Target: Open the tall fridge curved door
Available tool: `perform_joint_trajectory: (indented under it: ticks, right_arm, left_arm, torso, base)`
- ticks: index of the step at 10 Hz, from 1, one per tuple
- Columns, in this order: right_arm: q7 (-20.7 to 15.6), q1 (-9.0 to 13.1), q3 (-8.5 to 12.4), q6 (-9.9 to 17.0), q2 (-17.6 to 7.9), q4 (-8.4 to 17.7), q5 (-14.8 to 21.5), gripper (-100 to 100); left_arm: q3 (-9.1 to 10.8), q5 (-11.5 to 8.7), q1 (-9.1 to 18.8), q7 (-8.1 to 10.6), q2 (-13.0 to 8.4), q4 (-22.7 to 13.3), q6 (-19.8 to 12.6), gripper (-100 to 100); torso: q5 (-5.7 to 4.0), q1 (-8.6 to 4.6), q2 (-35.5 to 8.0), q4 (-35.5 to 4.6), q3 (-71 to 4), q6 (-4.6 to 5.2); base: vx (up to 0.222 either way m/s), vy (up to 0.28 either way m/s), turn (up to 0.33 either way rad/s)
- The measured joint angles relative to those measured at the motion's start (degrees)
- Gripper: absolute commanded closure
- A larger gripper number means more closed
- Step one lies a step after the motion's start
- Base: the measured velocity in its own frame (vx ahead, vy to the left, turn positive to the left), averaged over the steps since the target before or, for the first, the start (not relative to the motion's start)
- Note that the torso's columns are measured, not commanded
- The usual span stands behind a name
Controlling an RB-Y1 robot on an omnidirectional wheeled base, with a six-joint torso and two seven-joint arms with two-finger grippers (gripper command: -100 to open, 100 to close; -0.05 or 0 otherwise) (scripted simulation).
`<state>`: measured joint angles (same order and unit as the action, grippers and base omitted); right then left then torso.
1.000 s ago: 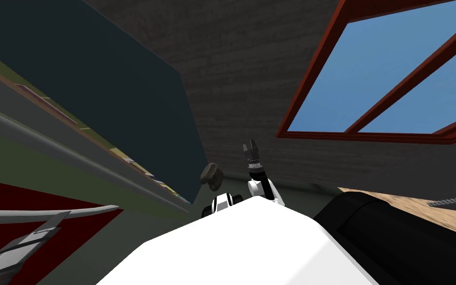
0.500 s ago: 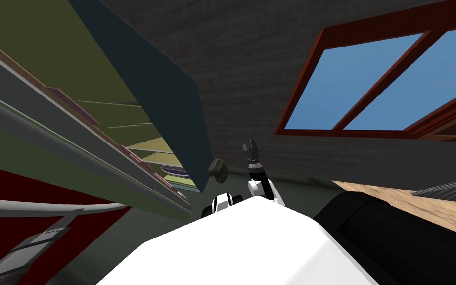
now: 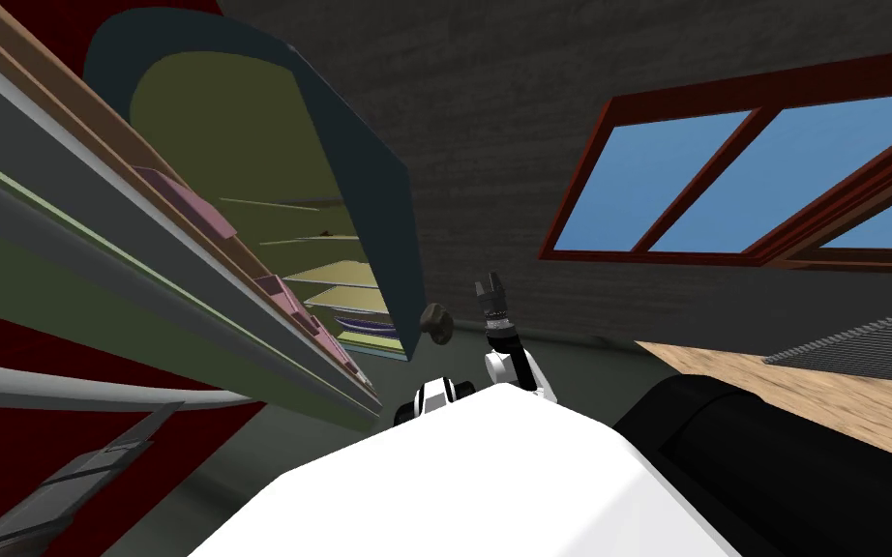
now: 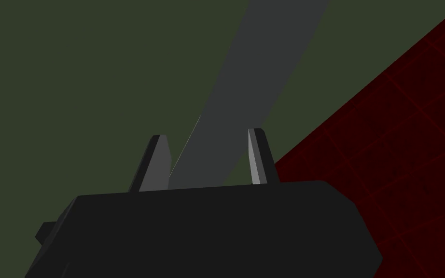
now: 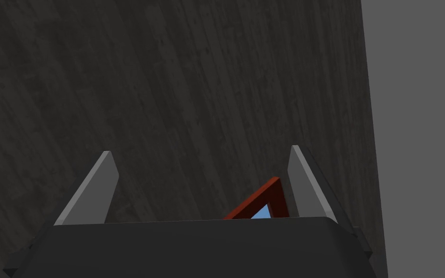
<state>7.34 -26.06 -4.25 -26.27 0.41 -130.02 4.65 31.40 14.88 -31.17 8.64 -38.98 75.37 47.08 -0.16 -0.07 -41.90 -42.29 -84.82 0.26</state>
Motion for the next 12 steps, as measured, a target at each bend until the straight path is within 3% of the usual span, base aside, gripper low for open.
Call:
perform_joint_trajectory:
  ticks: [2, 4, 12]
  right_arm:
    - [0.00, -0.01, -0.01, 0.00, 0.01, 0.00, 0.00, 0]
    - [0.00, -0.02, 0.00, 0.00, 0.00, 0.00, 0.00, 0]
    - [0.00, -0.02, 0.00, 0.00, 0.00, 0.00, 0.00, 0]
  left_arm:
    - [-0.41, 0.18, -0.53, 0.50, -0.25, 0.98, 0.71, 100]
    - [-1.30, -0.57, -2.38, -0.13, -0.66, 0.97, 3.33, 100]
    - [-4.70, -4.39, -10.50, -2.97, -2.99, 1.42, 16.50, 100]
  torso:
    - [0.08, -0.29, -0.05, 0.06, 0.08, -0.14]
    - [0.15, 0.22, 0.01, 0.05, 0.01, -0.07]
    - [0.32, 0.35, 0.52, 0.23, -0.26, 0.35]
  base:
    - [-0.064, 0.157, 0.017]
    - [0.001, 0.213, 0.030]
    - [-0.014, 0.243, 0.021]
